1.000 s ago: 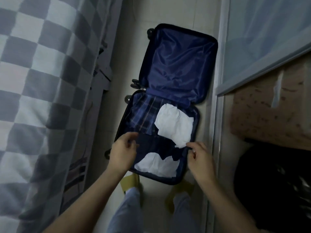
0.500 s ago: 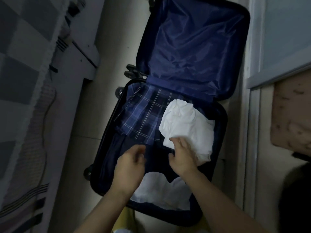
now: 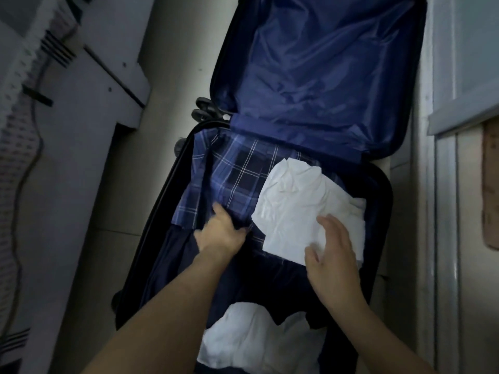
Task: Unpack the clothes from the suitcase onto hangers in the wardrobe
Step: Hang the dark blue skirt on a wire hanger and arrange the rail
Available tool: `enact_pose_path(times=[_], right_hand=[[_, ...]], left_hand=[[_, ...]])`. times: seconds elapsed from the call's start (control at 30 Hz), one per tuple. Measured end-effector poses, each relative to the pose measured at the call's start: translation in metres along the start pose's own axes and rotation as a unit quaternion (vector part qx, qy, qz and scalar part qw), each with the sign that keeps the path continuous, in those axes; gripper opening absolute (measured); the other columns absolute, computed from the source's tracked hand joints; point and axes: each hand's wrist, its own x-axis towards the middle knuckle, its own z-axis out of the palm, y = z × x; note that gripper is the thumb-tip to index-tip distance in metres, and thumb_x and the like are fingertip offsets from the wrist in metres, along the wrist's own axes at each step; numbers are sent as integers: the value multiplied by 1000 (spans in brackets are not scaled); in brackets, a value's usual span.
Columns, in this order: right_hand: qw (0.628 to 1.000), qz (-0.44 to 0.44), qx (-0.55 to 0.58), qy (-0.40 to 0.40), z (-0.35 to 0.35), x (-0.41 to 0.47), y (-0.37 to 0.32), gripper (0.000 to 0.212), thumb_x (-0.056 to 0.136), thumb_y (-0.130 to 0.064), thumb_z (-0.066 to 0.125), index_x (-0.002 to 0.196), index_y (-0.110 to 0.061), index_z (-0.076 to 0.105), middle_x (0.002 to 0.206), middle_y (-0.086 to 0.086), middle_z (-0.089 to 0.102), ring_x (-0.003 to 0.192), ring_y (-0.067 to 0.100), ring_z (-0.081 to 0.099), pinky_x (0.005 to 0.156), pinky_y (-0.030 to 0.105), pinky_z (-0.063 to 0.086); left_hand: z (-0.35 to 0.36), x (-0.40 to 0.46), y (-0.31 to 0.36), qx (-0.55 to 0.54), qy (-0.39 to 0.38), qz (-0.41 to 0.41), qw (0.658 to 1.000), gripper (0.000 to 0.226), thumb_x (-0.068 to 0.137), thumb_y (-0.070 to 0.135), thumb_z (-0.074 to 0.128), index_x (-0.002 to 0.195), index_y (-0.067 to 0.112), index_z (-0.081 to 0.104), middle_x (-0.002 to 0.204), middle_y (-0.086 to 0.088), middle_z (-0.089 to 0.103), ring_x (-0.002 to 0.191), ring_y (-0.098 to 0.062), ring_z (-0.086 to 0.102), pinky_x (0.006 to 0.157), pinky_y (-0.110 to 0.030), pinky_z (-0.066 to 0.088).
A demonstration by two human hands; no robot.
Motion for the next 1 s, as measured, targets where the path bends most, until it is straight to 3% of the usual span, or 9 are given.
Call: enact_pose_path(times=[0.07,0.3,0.5,0.57,0.63,0.73,0.8,0.93,1.0], right_hand=[[999,20,40,-25,0,-3,2,55,89,-9,56,139,-17,33,148,-1,28,134,14,31,108,26,27],[922,193,327,-77,9,11,-43,89,82,-33,67,148,-27,7,149,-2,26,128,7,35,97,23,33],[916,242,320,-12,2,24,-57,26,69,-11,64,95,-12,64,93,11,70,84,30,67,80,48,55],[919,216,330,-15,-20,4,-70,22,75,0,62,95,-8,64,90,11,70,85,29,67,82,44,55],[920,178,349,-34,-48,-20,-81,24,81,3,60,100,-11,63,91,3,68,85,20,65,81,33,53],[928,121,335,-104,-81,-64,-97,18,81,2,64,89,-15,62,84,-3,66,78,9,62,75,26,49],[943,88,276,-162,-96,-89,-105,14,79,3,67,73,-8,63,68,-10,63,67,0,58,64,21,45],[941,39,244,-233,-131,-123,-128,45,83,8,60,55,-27,64,55,-20,62,58,-11,54,58,10,40],[945,66,264,-179,-141,-128,-132,56,84,8,58,46,-32,60,48,-20,59,55,-8,54,53,7,38]], left_hand=[[8,-5,-4,-3,30,19,999,18,88,22,51,96,8,44,109,-16,62,101,-35,57,81,-35,38],[-3,-51,1,-146,-36,207,967,21,73,30,47,61,13,43,64,-2,53,74,-29,57,68,-34,44],[-30,-96,5,2,-86,409,909,37,83,25,47,55,27,23,66,16,30,81,-7,33,71,-27,28],[-43,-119,2,-109,-78,335,932,35,80,47,45,57,22,37,66,11,42,75,-8,42,70,-29,37],[-70,-141,9,-348,-9,156,924,48,67,73,46,73,26,53,76,6,59,78,-16,58,77,-40,50],[-124,-144,21,-592,-128,-117,787,87,55,87,49,114,24,58,115,-10,62,103,-31,60,81,-49,50],[-157,-141,28,-637,-297,-197,683,83,66,80,44,108,13,68,109,-16,68,99,-32,62,83,-48,48],[-174,-159,37,-558,-259,-255,746,24,86,13,45,69,4,59,51,-12,64,42,-22,61,51,-29,51],[-178,-166,35,-573,-215,-242,753,24,86,5,38,69,3,55,58,-14,63,47,-24,59,50,-29,50]])
